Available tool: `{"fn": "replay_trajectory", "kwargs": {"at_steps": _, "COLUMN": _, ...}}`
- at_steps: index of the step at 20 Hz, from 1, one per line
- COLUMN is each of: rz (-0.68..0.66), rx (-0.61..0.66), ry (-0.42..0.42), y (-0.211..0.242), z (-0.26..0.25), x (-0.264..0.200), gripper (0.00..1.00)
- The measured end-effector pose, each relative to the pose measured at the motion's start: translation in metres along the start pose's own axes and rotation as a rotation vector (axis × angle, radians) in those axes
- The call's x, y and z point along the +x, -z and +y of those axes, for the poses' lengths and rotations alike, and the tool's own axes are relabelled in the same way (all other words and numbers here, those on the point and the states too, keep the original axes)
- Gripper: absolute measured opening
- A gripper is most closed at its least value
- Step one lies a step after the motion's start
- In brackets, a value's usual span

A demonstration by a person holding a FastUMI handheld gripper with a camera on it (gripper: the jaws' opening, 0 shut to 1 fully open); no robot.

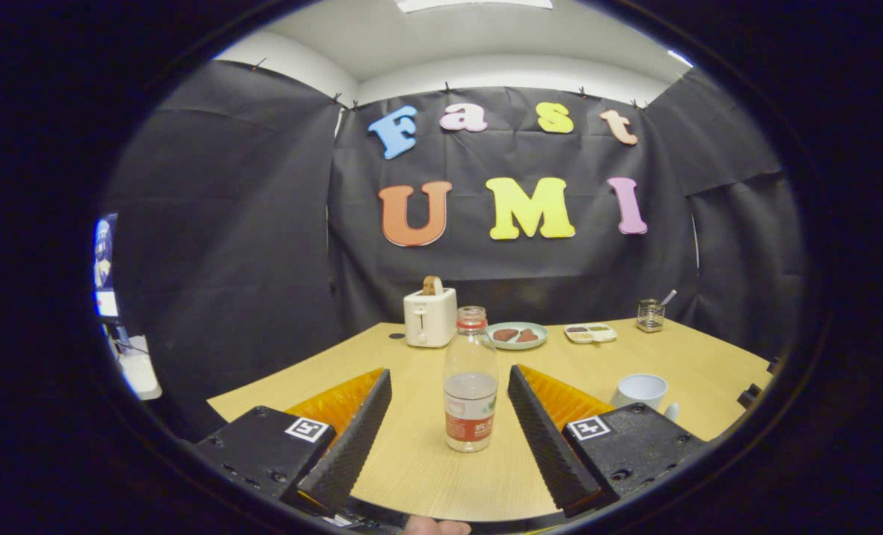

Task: Take the bottle from table, then pour the juice into the cup, finally place the bottle on the coaster

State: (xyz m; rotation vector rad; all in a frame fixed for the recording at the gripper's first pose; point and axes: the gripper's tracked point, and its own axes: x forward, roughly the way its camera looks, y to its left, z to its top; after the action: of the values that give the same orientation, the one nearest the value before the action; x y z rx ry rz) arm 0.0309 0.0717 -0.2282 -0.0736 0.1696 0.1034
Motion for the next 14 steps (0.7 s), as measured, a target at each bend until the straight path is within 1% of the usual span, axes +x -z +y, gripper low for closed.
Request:
{"fn": "replay_trajectory", "kwargs": {"at_steps": 2, "rz": 0.017, "rx": -0.002, "ry": 0.014, "y": 0.016, "z": 0.000, "x": 0.009, "gripper": 1.00}}
{"fn": "replay_trajectory", "kwargs": {"at_steps": 6, "rz": 0.036, "rx": -0.052, "ry": 0.071, "y": 0.039, "z": -0.013, "x": 0.028, "gripper": 1.00}}
{"fn": "replay_trajectory", "kwargs": {"at_steps": 11, "rz": 0.080, "rx": -0.053, "ry": 0.086, "y": 0.058, "z": -0.018, "x": 0.057, "gripper": 1.00}}
{"fn": "replay_trajectory", "kwargs": {"at_steps": 14, "rz": 0.087, "rx": -0.080, "ry": 0.099, "y": 0.063, "z": -0.019, "x": 0.071, "gripper": 1.00}}
